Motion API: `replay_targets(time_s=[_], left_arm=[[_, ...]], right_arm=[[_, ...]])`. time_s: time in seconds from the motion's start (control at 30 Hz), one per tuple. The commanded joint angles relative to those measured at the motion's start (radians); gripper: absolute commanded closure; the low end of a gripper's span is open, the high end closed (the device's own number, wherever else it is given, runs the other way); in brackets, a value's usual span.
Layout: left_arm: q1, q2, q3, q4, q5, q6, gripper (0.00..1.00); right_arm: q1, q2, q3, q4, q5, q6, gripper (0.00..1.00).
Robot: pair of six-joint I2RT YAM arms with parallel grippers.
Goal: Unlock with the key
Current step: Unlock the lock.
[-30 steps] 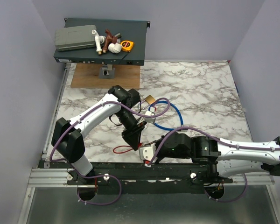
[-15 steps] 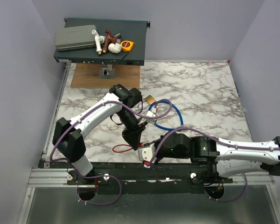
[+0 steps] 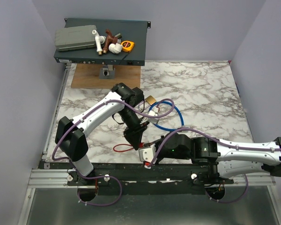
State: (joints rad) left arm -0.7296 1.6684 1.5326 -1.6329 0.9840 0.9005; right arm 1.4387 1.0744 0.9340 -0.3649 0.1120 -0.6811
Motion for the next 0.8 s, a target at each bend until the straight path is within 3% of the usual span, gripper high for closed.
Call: replay_targets(time_s=[0.0,0.43,0.77], left_arm=[[-0.013,0.001,0.041,0.010,0.122,0.011,1.00],[0.046,0.092,0.027,0.010,0.125,0.066,1.00],[0.081,0.185,0.031,0.013,0.010,0.117,1.00]], right_arm=[[0.014,-0.014,-0.040,0.095,-0.051,0.025,0.99],[0.007,-0.108,-0.121,0.109,0.117,0.095,0.99],[0.000,-0.147,-0.189,0.116,0.144,0.235,0.99]])
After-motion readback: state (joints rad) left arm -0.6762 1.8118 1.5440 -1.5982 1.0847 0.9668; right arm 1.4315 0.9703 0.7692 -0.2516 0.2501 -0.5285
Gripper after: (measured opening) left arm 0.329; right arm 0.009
